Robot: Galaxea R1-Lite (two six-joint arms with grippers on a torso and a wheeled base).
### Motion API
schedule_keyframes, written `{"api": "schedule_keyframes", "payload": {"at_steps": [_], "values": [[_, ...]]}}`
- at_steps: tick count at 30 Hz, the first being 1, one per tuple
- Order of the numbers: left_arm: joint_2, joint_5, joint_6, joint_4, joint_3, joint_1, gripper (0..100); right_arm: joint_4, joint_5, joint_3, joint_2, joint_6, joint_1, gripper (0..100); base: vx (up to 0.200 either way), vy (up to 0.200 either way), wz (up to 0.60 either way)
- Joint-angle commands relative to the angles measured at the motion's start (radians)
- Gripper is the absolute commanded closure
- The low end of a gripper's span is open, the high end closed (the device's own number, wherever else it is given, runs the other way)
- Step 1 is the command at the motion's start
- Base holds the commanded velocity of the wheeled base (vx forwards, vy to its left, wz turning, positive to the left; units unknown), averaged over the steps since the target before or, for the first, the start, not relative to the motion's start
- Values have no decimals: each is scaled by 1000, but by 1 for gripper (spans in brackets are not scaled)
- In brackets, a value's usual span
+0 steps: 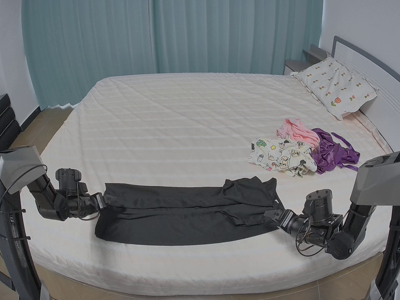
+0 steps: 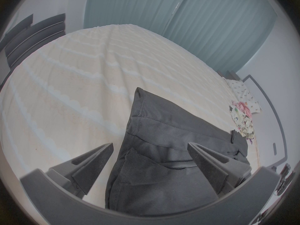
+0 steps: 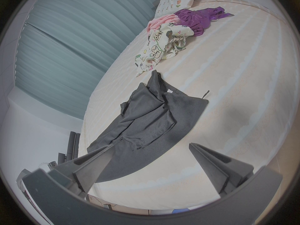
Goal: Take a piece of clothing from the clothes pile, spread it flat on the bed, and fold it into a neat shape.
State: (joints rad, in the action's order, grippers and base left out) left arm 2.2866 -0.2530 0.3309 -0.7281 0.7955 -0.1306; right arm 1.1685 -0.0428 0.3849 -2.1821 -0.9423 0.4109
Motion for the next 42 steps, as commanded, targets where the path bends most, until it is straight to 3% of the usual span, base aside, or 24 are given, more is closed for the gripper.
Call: {"api": "schedule_keyframes", "payload": {"at_steps": [1,20,35,42], "values": [[60,-2,-29,19,44,0,0,0,0,0,-4,0,0,0,0,0,0],[134,-14,-44,124,212,19,0,2,1,2,-16,2,0,0,0,0,0],[85,-180,-41,134,162,-7,0,57,1,-17,-25,0,-1,0,0,0,0],[8,-186,-41,141,123,0,0,57,7,-17,-25,0,-1,0,0,0,0]]}}
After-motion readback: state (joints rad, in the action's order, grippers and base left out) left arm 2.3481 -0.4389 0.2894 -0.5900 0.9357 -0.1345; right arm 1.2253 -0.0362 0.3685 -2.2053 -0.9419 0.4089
